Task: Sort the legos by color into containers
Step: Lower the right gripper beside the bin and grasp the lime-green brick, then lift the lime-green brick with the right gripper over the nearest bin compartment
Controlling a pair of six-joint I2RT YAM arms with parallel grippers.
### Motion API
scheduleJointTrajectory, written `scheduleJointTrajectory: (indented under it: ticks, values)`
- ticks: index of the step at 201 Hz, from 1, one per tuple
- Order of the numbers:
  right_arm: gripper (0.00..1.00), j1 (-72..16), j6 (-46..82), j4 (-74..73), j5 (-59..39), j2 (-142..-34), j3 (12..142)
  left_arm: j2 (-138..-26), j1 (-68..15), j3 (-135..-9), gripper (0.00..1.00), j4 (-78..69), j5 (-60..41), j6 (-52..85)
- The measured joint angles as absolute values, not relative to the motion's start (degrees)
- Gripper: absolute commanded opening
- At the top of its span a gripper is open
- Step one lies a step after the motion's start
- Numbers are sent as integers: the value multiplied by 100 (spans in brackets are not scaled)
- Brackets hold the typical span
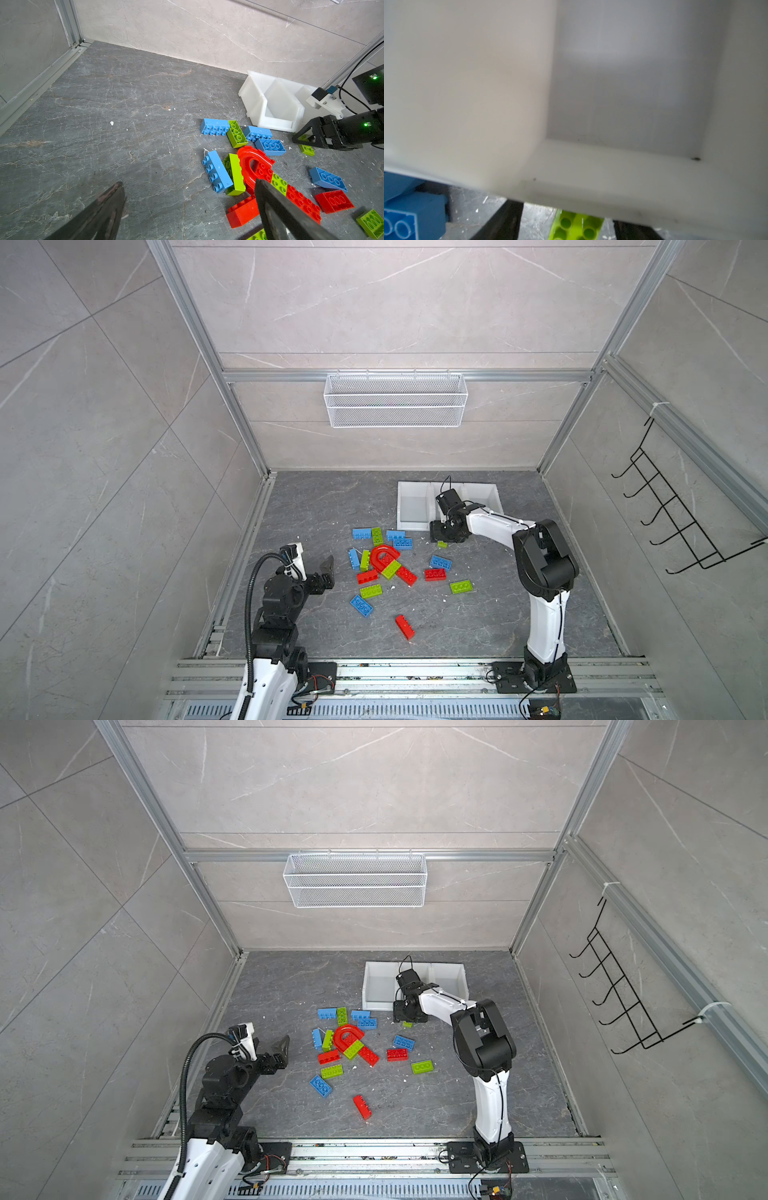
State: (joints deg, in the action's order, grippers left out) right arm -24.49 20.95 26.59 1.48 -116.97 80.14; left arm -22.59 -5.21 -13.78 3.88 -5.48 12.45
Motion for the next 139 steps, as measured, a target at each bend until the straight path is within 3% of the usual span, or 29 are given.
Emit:
scheduleJointTrajectory:
  ticks: [36,139]
  values:
    - [41,-2453,2025,2775,482,-11701,7988,-2259,-521,-1378,100,388,-548,1245]
    - [22,-2458,1817,2773,399,-11109,7314,-2259,-521,-1378,100,390,-508,1245]
